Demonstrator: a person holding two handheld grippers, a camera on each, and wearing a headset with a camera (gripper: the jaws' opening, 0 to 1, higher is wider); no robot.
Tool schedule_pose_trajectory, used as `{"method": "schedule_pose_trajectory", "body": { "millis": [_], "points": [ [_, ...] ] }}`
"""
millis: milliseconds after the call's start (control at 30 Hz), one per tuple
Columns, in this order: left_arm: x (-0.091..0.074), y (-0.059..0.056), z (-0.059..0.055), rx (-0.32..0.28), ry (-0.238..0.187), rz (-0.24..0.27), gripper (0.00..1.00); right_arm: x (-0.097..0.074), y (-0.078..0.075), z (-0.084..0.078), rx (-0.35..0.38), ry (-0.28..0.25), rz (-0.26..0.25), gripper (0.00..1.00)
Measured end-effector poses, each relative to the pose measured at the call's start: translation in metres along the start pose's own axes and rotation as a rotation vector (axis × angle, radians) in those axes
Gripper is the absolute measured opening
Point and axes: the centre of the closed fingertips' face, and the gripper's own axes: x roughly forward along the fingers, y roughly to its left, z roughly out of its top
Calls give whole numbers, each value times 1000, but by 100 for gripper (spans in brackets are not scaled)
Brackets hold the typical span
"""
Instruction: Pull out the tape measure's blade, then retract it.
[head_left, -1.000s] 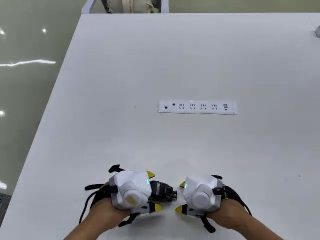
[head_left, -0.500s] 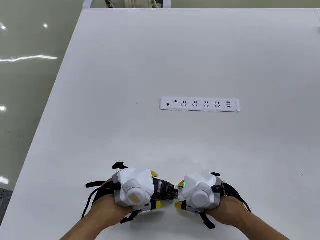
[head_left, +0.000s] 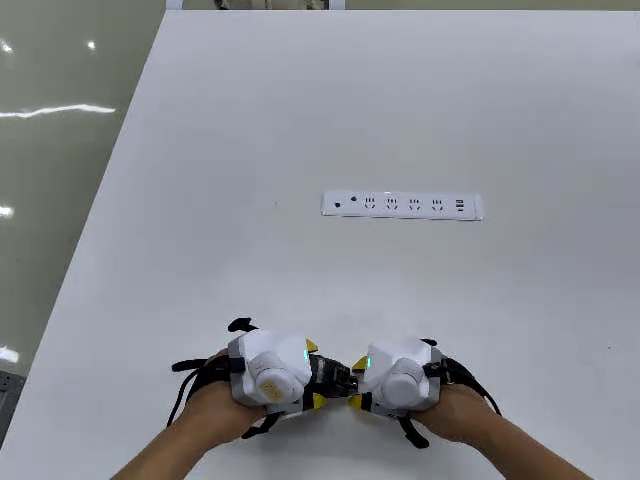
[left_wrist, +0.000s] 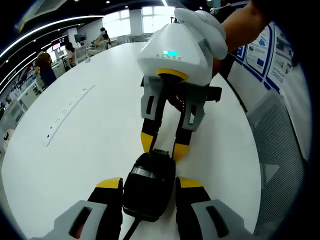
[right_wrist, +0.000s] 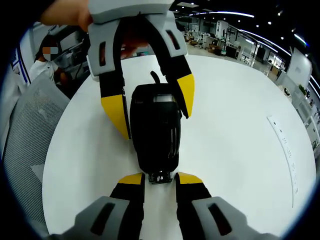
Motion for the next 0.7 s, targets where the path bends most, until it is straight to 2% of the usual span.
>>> {"method": "schedule_pose_trajectory", "body": {
  "millis": [700],
  "points": [
    [2,1,-2,42,15,-12,34,1,2,1,-19,1,18,20]
  ]
}}
